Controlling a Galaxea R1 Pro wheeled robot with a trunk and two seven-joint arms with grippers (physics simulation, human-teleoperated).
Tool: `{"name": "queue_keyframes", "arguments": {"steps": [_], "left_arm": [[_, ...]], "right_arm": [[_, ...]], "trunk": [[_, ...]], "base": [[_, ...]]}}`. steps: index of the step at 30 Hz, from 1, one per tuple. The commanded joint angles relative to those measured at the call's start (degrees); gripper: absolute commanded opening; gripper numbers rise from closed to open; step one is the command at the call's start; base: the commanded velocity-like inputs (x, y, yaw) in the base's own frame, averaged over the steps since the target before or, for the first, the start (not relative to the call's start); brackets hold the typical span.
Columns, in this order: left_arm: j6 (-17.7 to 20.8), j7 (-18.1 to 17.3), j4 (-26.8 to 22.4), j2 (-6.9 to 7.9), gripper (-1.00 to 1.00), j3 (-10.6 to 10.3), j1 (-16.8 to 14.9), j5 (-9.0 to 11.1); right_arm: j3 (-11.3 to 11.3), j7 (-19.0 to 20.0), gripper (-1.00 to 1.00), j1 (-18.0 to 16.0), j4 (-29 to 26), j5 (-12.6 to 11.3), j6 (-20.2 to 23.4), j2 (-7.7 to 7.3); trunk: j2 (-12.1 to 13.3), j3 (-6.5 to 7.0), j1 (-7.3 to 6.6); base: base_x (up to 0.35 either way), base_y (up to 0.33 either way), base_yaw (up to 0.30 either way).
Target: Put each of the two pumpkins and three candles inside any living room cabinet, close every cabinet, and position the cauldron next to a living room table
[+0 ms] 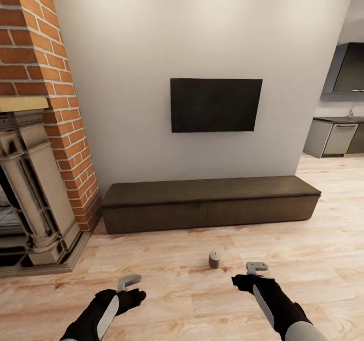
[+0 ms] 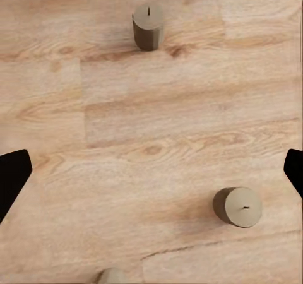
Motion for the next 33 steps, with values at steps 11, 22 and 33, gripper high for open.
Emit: {"name": "queue_keyframes", "arguments": {"steps": [11, 22, 33], "left_arm": [[3.56, 1.55, -13.92, 0.24, 1.0, 2.39, 7.44, 5.98], [3.68, 1.93, -14.94, 0.29, 1.0, 2.69, 9.14, 6.65], [3.67, 1.85, -14.97, 0.28, 1.0, 2.7, 9.2, 6.88]], "right_arm": [[0.04, 0.07, 1.0, 0.25, -21.43, 0.01, 11.36, -0.1], [-2.29, 0.09, 1.0, 0.38, -29.81, 0.03, 12.69, -0.13], [-3.21, 0.17, 1.0, 3.95, -39.78, -0.11, 13.09, -0.24]], "trunk": [[0.0, -0.02, 0.0], [0.0, -0.02, 0.0], [0.0, -0.02, 0.0]], "base": [[0.0, 0.0, 0.058], [-0.006, 0.006, 0.003], [-0.041, 0.262, 0.0]]}}
